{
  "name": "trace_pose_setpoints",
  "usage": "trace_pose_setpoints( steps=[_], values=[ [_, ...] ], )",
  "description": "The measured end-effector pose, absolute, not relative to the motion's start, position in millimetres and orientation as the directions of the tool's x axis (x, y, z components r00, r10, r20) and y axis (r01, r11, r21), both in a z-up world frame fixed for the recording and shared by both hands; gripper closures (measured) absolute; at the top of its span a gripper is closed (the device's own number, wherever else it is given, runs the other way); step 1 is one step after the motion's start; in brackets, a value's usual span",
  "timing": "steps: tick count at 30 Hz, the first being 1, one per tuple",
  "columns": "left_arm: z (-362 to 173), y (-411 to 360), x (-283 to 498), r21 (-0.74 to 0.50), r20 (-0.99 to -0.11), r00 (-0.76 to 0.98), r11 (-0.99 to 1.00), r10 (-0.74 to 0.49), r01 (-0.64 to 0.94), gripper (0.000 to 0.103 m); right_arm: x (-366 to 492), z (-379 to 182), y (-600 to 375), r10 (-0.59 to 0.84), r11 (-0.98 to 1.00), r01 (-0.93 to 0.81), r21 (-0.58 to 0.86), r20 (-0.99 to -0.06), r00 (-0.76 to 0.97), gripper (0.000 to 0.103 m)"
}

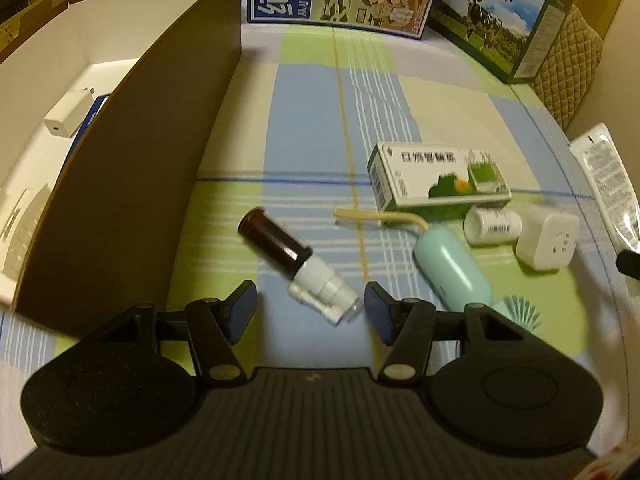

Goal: Organize rigid objects
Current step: 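Grasp the white toothpaste tube with the right tool while the left tool grasps the brown medicine bottle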

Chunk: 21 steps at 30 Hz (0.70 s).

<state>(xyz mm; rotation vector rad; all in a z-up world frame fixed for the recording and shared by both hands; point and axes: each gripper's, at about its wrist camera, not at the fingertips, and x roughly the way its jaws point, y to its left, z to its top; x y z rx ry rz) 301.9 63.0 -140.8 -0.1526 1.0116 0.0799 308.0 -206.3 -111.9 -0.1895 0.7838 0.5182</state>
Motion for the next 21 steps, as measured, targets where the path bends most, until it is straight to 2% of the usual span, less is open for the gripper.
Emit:
trace_pose_setpoints(
  steps=[7,10,15,18,21],
  values=[
    [-142,69,320,-0.116,-0.847,0.532,0.975,0.002,-0.189,0.049,317,-111,-229,0.332,0.898,-0.437,0.043,-0.718,0.611,0.077],
    [-148,72,327,-0.108,-0.853,0.522,0.971,0.019,-0.211,0.061,323,-115,-237,0.309,0.914,-0.404,0.051,-0.732,0.608,0.077],
    [-153,77,328,-0.114,-0.852,0.523,0.971,0.013,-0.211,0.069,327,-120,-250,0.280,0.931,-0.360,0.058,-0.745,0.605,0.077],
    [-153,79,325,-0.116,-0.851,0.525,0.977,-0.004,-0.181,0.082,329,-122,-255,0.274,0.936,-0.346,0.065,-0.752,0.600,0.077],
    [-153,79,319,-0.117,-0.852,0.524,0.979,-0.013,-0.166,0.081,330,-123,-255,0.273,0.937,-0.342,0.070,-0.756,0.595,0.077]
  ],
)
